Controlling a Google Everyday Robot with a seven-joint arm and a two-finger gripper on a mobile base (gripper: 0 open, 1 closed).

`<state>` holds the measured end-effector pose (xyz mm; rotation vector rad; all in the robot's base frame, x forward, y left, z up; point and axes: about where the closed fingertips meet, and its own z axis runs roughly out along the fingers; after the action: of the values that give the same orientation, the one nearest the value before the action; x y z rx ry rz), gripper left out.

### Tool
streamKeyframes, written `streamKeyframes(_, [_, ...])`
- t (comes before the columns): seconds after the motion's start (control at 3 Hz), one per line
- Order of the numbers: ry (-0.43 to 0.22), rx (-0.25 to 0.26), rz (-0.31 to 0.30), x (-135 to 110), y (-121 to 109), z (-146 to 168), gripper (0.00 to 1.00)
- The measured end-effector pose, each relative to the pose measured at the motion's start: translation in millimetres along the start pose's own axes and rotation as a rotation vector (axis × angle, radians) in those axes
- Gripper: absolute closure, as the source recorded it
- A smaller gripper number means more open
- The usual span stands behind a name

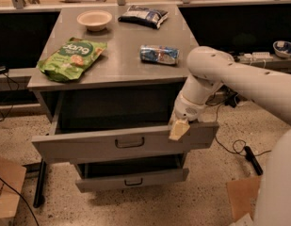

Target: Open top drawer

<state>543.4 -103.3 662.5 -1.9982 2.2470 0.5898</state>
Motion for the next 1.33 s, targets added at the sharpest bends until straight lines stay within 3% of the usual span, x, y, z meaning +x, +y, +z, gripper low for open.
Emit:
streamKeyframes(0.33, [0.0,0.0,0.0,0.3,-0.1,0.6,0.69])
streamKeyframes(0.67, [-0.035,0.019,0.025,-3.4,13.3,-1.8,0.46])
streamKeyframes(1.0, [-0.045,-0.011,0.054,3.7,35.2,13.9,0.22])
streamKeyframes(1.33, [-0.05,-0.017,0.062,4.4,40.5,16.1,0.01])
